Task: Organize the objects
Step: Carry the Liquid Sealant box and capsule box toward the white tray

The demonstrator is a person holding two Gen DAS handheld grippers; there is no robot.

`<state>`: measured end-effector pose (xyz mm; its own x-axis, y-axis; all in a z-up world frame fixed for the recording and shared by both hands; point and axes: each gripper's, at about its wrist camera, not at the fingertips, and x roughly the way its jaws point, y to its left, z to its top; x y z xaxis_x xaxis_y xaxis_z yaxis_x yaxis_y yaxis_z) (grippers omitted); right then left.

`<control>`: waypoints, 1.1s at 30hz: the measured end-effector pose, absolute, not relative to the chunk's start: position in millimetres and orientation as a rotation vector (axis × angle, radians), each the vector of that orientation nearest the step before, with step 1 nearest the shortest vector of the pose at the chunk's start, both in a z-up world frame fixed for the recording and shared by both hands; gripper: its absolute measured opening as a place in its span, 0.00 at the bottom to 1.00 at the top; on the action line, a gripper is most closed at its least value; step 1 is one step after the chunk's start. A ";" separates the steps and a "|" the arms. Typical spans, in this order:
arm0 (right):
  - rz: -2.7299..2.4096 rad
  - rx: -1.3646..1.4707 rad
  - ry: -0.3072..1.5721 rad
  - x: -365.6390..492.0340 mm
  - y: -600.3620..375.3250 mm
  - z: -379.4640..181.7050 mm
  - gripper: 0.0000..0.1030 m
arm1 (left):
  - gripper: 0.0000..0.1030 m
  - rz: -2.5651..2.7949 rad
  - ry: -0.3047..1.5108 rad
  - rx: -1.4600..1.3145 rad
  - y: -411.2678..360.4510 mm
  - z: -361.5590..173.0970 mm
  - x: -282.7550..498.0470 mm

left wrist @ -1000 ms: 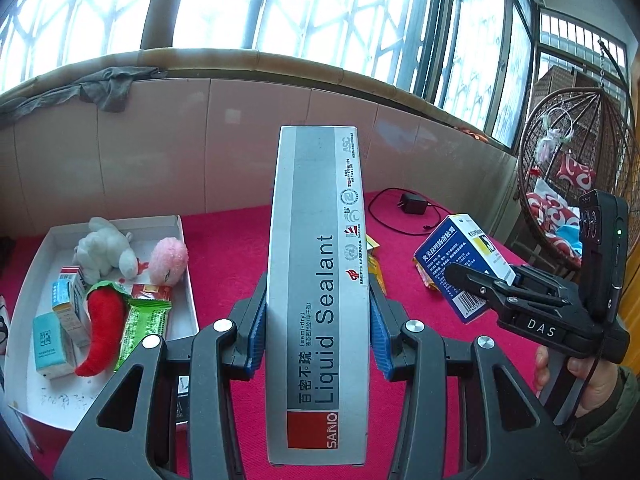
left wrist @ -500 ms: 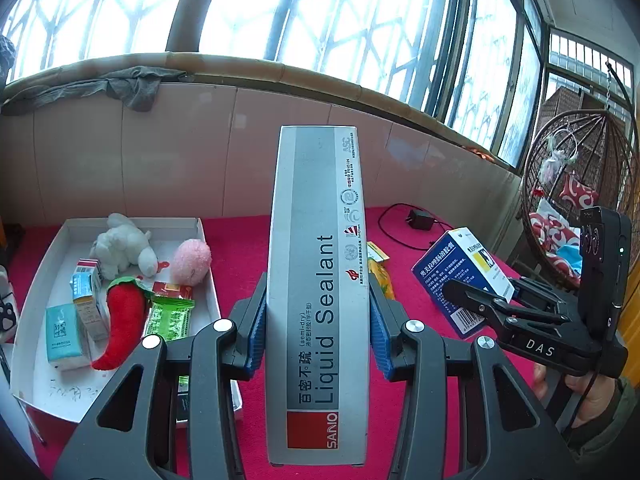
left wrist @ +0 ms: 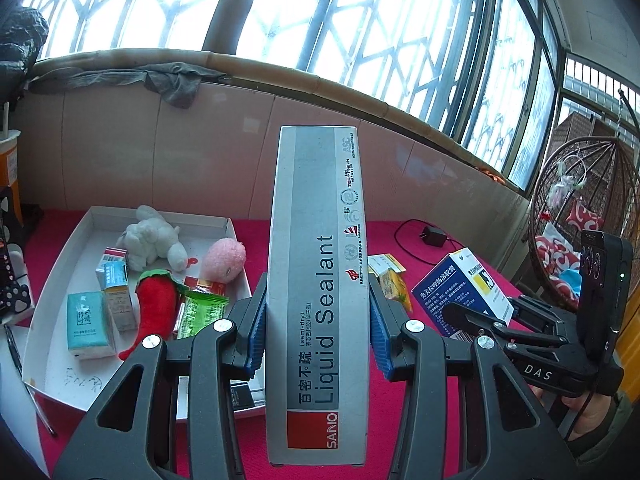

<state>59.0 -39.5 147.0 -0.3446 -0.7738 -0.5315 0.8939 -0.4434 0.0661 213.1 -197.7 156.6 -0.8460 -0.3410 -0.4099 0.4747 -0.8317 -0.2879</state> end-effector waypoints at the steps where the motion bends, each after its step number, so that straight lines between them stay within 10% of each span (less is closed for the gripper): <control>1: -1.945 0.607 0.290 60.8 -41.2 146.9 0.49 | 0.41 -2.605 0.538 0.476 -199.2 156.1 215.0; 33: -1.796 0.628 0.375 104.7 -121.4 140.8 0.49 | 0.41 -2.476 0.675 0.450 -248.3 123.3 261.0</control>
<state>104.7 -121.4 140.8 -0.2177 -0.7791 -0.5879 0.9491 -0.3095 0.0586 261.0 -248.3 123.3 -0.8042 -0.4023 -0.4374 0.5687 -0.7348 -0.3697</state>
